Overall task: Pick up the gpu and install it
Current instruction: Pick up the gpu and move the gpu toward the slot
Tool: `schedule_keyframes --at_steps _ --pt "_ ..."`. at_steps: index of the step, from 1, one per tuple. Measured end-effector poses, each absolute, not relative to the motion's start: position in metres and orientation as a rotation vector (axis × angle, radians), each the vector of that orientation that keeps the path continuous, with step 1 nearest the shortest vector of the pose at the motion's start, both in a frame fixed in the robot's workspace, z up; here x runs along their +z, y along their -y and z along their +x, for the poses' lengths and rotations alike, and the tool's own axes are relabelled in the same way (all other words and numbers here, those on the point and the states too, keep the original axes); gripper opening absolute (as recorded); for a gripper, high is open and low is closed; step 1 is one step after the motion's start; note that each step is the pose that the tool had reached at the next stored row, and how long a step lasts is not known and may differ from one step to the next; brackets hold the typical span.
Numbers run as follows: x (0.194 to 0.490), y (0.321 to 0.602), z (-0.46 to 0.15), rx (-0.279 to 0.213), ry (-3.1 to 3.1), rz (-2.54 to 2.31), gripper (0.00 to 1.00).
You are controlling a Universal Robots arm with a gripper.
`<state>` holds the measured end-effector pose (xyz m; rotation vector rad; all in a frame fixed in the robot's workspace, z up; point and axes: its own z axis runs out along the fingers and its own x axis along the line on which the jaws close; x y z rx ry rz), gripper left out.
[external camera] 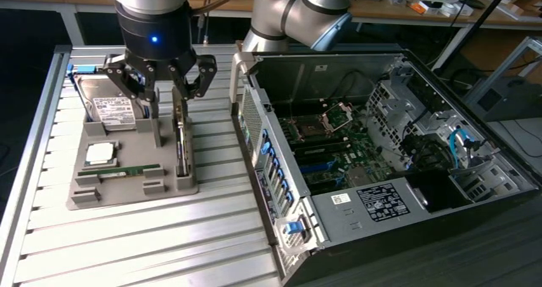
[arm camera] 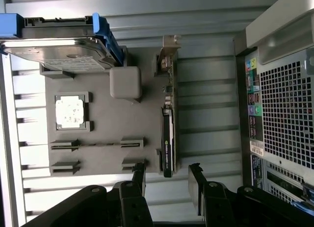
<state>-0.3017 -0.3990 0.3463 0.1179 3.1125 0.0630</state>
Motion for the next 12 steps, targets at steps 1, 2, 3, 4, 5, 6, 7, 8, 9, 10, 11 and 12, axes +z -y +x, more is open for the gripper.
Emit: schedule_keyframes --at_steps 1,2,3,4,5,6,7,8,9,10,11,12 --pt "0.3457 0.3989 -0.3017 0.063 -3.112 0.118 0.48" --pt "0.345 0.3989 -0.3017 0.063 -3.112 0.118 0.48" --pt "0.3446 0.3989 -0.3017 0.063 -3.112 0.118 0.48" --pt "0.3441 0.3989 -0.3017 0.063 -3.112 0.118 0.48" --pt "0.3437 0.3989 -0.3017 0.063 -3.112 0.118 0.48" --pt "0.3433 0.3989 -0.3017 0.063 -3.112 0.118 0.48" --pt "0.3429 0.3989 -0.3018 0.063 -3.112 0.118 0.48" --pt "0.3425 0.3989 -0.3018 0.063 -3.112 0.118 0.48" --pt "0.3421 0.3989 -0.3017 0.063 -3.112 0.118 0.48" --pt "0.3417 0.399 -0.3018 0.063 -3.112 0.118 0.48" --pt "0.3412 0.3989 -0.3018 0.063 -3.113 0.118 0.48" --pt "0.3408 0.3989 -0.3017 0.063 -3.113 0.118 0.48"
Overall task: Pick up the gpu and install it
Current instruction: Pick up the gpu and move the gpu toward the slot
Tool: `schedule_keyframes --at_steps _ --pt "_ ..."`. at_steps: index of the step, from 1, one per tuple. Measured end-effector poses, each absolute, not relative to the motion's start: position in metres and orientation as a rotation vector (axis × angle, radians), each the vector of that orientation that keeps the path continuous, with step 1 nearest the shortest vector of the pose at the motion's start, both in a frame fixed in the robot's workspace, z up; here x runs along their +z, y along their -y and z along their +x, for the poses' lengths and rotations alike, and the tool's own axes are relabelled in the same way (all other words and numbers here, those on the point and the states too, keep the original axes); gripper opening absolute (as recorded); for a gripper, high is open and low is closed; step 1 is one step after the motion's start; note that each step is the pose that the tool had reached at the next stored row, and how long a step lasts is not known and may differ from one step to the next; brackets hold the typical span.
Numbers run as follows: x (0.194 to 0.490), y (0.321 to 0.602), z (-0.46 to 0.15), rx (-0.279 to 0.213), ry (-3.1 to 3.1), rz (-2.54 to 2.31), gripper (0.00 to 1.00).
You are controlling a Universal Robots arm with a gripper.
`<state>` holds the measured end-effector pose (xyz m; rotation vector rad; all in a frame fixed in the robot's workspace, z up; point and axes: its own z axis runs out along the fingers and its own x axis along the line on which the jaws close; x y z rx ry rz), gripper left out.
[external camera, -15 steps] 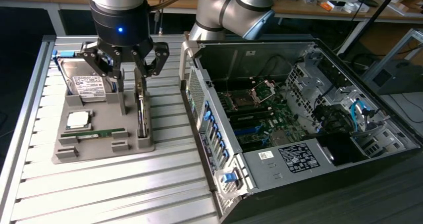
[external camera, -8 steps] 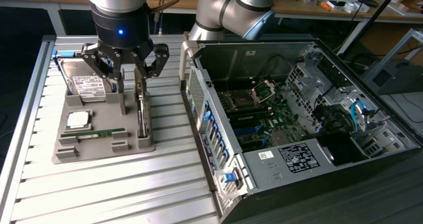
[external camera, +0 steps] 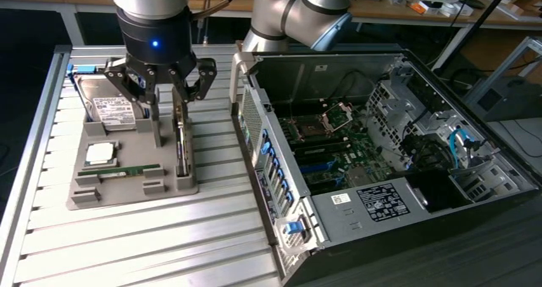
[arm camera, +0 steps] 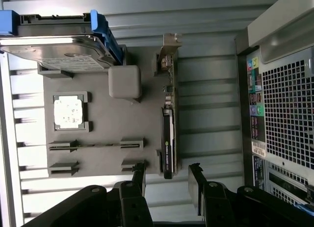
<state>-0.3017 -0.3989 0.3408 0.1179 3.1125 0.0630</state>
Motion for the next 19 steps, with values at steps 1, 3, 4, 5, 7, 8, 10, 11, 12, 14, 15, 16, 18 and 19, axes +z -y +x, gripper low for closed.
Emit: schedule_keyframes --at_steps 1,3,4,5,7,8,10,11,12,14,15,16,18,19 --pt "0.3401 0.3989 -0.3017 0.063 -3.113 0.118 0.48" --pt "0.3385 0.3989 -0.3017 0.063 -3.112 0.118 0.48" --pt "0.338 0.399 -0.3018 0.063 -3.113 0.118 0.48" --pt "0.3375 0.3989 -0.3017 0.063 -3.112 0.118 0.48" --pt "0.3366 0.3989 -0.3018 0.063 -3.112 0.118 0.48" --pt "0.3363 0.3989 -0.3017 0.063 -3.113 0.118 0.48" --pt "0.3352 0.3989 -0.3018 0.063 -3.112 0.118 0.48" --pt "0.3348 0.3989 -0.3017 0.063 -3.112 0.118 0.48" --pt "0.3343 0.3989 -0.3017 0.063 -3.112 0.118 0.48" --pt "0.3332 0.3989 -0.3017 0.063 -3.112 0.118 0.48" --pt "0.3328 0.3989 -0.3017 0.063 -3.112 0.118 0.48" --pt "0.3323 0.3989 -0.3018 0.063 -3.112 0.118 0.48" --pt "0.3313 0.3989 -0.3017 0.063 -3.112 0.118 0.48" --pt "0.331 0.3989 -0.3017 0.063 -3.112 0.118 0.48"
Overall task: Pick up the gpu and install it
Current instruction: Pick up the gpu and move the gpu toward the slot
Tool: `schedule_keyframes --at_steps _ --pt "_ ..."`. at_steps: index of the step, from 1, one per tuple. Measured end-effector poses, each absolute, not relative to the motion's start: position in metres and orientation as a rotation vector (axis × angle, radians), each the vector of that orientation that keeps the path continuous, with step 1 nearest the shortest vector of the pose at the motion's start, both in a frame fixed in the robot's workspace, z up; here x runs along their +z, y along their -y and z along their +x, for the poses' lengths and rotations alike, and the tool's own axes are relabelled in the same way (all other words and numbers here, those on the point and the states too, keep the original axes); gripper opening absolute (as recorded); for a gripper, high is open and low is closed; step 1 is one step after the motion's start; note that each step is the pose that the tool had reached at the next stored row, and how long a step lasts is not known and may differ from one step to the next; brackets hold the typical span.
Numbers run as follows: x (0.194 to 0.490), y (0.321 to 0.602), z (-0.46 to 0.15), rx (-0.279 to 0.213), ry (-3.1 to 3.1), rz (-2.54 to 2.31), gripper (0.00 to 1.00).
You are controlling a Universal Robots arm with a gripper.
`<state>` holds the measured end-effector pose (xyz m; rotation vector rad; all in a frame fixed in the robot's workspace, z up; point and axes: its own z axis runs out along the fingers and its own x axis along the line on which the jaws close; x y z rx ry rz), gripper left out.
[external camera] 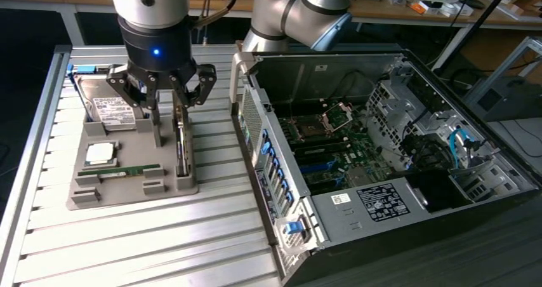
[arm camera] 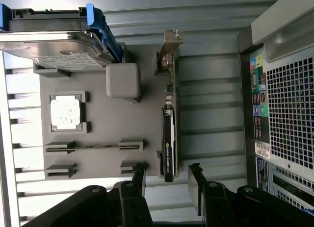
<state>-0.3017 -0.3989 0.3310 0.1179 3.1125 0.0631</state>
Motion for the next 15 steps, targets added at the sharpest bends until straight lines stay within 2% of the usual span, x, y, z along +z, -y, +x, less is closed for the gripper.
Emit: schedule_keyframes --at_steps 15 --pt "0.3218 0.399 -0.3017 0.063 -3.112 0.118 0.48"
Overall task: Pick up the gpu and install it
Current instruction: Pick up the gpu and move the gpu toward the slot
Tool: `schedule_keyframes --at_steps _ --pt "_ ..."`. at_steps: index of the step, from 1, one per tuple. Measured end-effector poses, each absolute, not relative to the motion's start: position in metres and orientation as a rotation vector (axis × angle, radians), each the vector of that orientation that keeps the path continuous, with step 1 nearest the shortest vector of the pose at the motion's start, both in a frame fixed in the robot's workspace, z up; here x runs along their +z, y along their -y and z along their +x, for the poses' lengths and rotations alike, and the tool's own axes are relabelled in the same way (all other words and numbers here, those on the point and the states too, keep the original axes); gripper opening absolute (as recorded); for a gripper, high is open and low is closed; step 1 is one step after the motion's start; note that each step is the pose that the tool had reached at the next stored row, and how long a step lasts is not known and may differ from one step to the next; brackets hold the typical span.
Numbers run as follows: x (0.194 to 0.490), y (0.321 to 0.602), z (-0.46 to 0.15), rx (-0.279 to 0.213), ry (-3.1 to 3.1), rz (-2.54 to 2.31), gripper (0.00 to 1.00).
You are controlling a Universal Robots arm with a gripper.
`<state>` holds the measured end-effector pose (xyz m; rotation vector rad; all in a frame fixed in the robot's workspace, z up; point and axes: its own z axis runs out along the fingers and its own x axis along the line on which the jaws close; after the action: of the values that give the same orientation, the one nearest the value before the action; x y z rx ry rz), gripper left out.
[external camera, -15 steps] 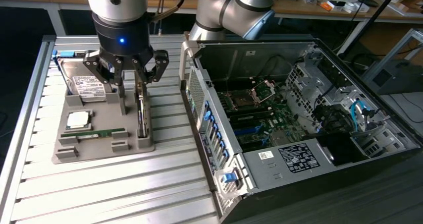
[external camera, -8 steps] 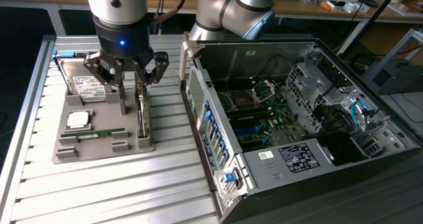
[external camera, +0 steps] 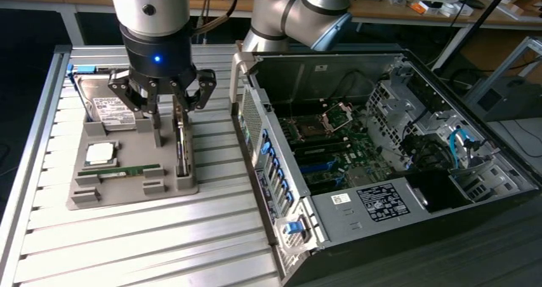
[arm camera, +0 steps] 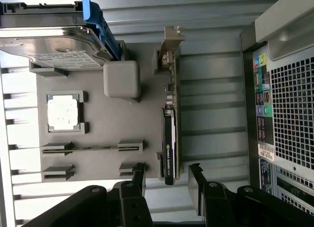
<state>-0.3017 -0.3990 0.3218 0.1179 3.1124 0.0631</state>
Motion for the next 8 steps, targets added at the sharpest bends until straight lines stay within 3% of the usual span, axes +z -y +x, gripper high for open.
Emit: schedule_keyframes --at_steps 8 --pt "0.3179 0.3989 -0.3018 0.063 -3.112 0.118 0.48"
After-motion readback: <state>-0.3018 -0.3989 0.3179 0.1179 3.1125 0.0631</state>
